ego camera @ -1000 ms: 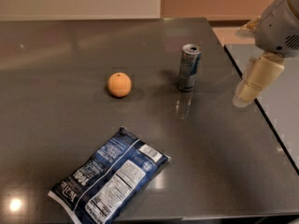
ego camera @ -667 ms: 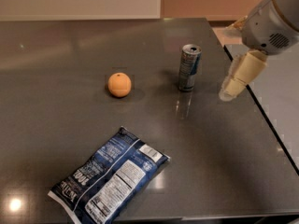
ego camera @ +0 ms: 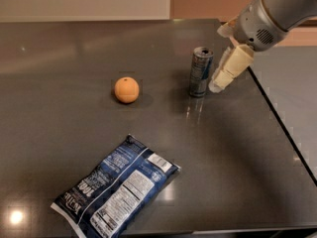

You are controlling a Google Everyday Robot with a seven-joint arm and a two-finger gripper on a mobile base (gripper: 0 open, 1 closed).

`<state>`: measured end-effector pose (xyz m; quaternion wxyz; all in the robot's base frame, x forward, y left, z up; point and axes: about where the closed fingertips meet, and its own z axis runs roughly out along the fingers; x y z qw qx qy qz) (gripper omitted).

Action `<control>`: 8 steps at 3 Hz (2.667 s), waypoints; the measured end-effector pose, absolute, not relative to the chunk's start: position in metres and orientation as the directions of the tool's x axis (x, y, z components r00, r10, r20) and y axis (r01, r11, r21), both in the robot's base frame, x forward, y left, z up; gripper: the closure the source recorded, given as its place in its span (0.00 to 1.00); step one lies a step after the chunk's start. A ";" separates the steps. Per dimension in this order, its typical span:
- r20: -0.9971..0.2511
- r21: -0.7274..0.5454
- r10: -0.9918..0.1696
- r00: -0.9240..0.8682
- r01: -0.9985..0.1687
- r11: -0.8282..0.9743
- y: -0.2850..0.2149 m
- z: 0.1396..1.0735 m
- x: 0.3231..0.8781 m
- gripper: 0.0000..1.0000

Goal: Knock redbull can over

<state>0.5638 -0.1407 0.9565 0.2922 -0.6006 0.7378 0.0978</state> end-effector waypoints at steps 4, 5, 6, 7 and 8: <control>-0.621 -0.053 -0.754 -0.213 -0.949 0.311 -0.130 0.915 0.634 0.13; -0.628 -0.041 -0.753 -0.197 -0.958 0.284 -0.125 0.915 0.625 0.36; -0.631 -0.040 -0.754 -0.182 -0.963 0.266 -0.124 0.917 0.615 0.59; -0.635 -0.076 -0.759 -0.143 -0.966 0.246 -0.125 0.933 0.603 0.83; -0.565 -0.105 -0.815 -0.126 -0.969 0.223 -0.125 0.949 0.587 1.00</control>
Offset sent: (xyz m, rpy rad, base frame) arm 0.0801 0.0091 -0.0314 0.1119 0.1019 -0.0597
